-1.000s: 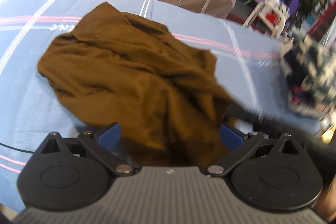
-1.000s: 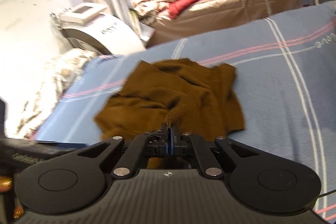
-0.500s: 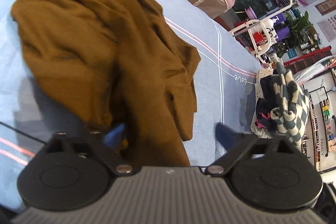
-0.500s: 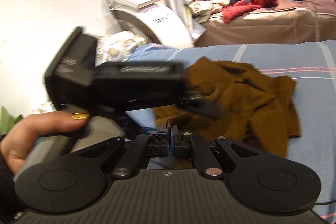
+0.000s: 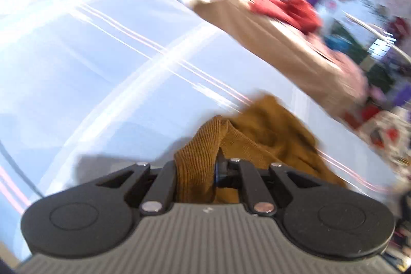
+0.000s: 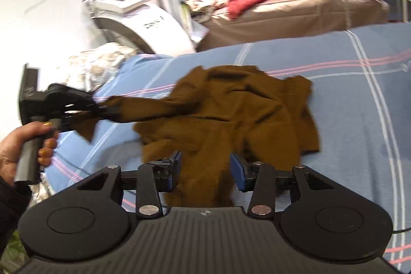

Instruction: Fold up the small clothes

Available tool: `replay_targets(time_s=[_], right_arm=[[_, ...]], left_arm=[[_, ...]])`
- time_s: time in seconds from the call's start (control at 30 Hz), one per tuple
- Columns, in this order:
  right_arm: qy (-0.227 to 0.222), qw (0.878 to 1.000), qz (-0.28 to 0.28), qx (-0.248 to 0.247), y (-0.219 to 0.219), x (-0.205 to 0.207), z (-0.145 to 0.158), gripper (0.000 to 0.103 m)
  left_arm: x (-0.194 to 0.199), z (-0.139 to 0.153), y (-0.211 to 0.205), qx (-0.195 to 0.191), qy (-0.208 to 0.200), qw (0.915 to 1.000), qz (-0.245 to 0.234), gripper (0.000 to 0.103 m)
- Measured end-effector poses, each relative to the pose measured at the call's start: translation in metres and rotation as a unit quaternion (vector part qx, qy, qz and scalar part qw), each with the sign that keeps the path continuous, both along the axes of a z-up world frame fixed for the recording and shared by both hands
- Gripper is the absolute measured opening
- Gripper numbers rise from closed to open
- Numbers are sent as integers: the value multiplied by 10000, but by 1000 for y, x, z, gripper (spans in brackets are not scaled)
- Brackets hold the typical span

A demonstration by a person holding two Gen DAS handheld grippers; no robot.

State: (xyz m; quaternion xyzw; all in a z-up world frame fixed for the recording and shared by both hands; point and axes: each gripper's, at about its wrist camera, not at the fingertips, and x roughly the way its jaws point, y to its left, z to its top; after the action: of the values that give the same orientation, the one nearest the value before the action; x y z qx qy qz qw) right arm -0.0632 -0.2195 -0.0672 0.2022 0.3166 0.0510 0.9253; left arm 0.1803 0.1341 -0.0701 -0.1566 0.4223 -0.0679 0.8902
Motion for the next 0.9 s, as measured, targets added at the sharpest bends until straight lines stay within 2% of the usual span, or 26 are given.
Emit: replay_targets(time_s=[0.07,0.17,0.23,0.3,0.37,0.4,0.43,0.47,0.53,0.6,0.67,0.73,0.8,0.83,0.9], right_arm=[[146,9997,-158,-68,-9,2,-6,74],[364,9988,-287,-144,-18,4,-16,76],[477,9981,-359,-133,-21,4,-22,76],[566,9977,-364,-34,-22,3,-25,77],[582,9975,-371,119,-18,1,-27,81],[593,9975,-347,131,-15,0,-27,83],[611,9975,-326,111,-12,-1,-27,87],[633,9975,-309,87,-10,-1,-28,88],[664,9974,-273,98,-6,-3,-29,91],[665,9974,-256,144,-5,-4,-29,97],[623,9976,-300,106,-6,-8,-27,103],[559,9976,-401,49,-8,-12,-25,103],[477,9976,-497,80,-11,-18,-24,103],[432,9976,-522,130,-12,-21,-25,103],[323,9980,-485,254,-13,-27,-25,103]], left_arm=[[18,2,30,591,-115,9974,390,7],[39,-5,66,1159,-63,9898,830,7],[46,-14,82,1301,103,9869,952,7],[47,-24,88,1234,239,9876,939,14],[39,-33,76,1364,244,9865,877,35],[33,-34,74,1506,219,9844,881,53],[31,-36,69,1666,188,9816,909,65],[29,-36,64,1828,166,9786,925,71],[15,-27,57,2055,159,9743,910,94],[7,-21,48,2134,75,9732,849,98],[-5,-9,37,2060,-56,9761,692,99],[-25,1,23,1713,-191,9841,424,101],[-44,3,4,1078,-186,9939,-137,101],[-53,0,-7,747,-40,9963,-418,101],[-67,-11,-31,112,319,9949,-949,101]])
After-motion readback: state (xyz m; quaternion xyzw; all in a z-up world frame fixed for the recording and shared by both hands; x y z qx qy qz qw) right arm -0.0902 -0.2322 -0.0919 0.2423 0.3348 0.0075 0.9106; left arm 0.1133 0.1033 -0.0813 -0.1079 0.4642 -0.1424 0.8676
